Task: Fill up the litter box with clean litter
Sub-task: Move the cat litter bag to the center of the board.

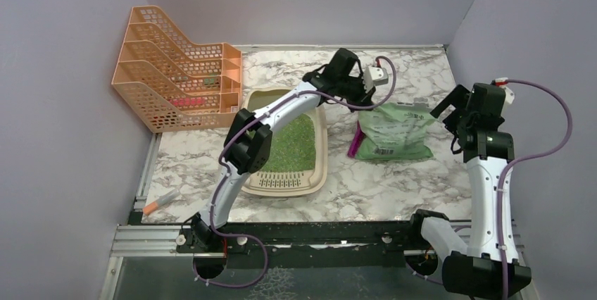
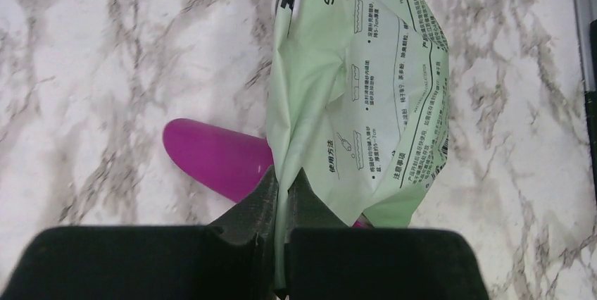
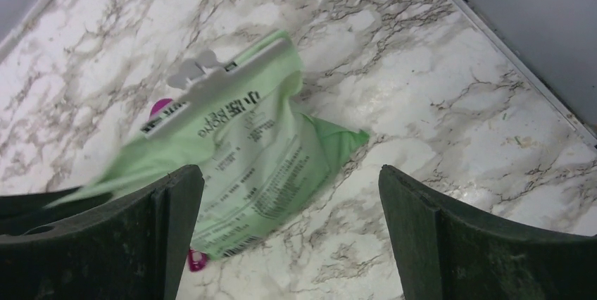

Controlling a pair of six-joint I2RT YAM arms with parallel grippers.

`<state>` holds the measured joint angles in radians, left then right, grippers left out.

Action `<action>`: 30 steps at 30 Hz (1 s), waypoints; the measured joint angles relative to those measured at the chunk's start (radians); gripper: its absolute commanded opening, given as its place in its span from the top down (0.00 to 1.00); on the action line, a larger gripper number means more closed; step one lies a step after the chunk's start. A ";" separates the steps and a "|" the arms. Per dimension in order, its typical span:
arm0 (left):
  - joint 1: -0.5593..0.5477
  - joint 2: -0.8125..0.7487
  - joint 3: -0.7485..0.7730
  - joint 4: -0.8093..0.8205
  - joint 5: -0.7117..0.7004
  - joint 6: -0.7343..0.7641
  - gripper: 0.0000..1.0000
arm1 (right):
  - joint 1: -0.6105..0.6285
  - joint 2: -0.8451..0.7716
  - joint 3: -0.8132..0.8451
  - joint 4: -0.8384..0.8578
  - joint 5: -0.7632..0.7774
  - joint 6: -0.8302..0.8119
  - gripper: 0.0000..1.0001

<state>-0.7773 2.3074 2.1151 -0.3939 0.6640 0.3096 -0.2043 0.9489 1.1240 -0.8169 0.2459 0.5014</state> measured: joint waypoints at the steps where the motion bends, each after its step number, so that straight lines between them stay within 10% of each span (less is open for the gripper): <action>1: 0.014 -0.006 0.003 -0.016 0.003 0.014 1.00 | 0.000 -0.005 -0.020 0.018 -0.024 -0.024 0.00; 24: 0.196 -0.022 0.080 -0.188 0.201 0.029 1.00 | 0.000 0.290 -0.090 0.448 -0.576 -0.539 0.00; 30: 0.198 -0.022 0.069 -0.174 0.234 -0.019 0.50 | 0.000 0.292 -0.159 0.636 -0.814 -0.821 0.03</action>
<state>-0.5789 2.2852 2.1841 -0.5682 0.8982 0.2909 -0.2043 1.2407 0.9653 -0.1806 -0.5686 -0.3199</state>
